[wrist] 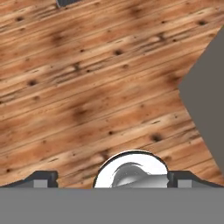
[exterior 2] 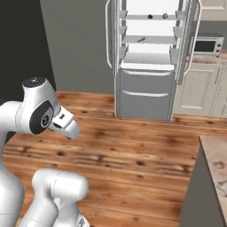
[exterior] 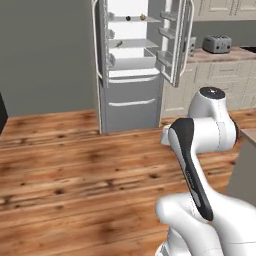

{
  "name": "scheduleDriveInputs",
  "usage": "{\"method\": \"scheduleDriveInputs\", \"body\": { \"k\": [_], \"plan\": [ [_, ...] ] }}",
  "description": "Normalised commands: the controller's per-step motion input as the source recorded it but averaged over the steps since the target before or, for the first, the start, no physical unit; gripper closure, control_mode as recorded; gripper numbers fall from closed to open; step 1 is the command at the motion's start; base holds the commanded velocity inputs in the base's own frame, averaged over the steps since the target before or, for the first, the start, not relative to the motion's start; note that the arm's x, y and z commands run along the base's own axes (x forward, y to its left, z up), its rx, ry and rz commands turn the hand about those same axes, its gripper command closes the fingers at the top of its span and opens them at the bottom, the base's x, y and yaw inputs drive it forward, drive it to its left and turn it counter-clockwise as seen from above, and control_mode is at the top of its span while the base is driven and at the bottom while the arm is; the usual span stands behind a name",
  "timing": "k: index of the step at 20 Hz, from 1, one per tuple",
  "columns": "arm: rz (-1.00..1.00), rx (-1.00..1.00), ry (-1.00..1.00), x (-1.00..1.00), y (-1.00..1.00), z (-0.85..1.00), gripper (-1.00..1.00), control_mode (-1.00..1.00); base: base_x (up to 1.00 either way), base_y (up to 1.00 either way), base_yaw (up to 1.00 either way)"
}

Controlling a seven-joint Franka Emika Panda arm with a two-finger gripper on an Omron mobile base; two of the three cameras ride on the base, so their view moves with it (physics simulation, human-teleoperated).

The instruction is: Gather the onion and avocado from the fridge and place them on a tray on the dining counter. Then gather the fishs from the fridge and place them on the other tray.

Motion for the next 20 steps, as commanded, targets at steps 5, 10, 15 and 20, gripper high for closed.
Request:
{"method": "scheduleDriveInputs", "body": {
  "k": [5,10,15,20],
  "plan": [
    [0.0,0.0,0.0,0.0,0.0,0.0,-1.0,1.0,1.0,-0.02,0.0],
    [0.0,0.0,0.0,0.0,0.0,0.0,-1.0,1.0,0.99,-0.15,0.01],
    [0.0,0.0,0.0,0.0,0.0,0.0,-1.0,1.0,0.81,-0.34,0.05],
    [0.0,0.0,0.0,0.0,0.0,0.0,-1.0,1.0,0.6,-0.5,0.09]
  ]
}}
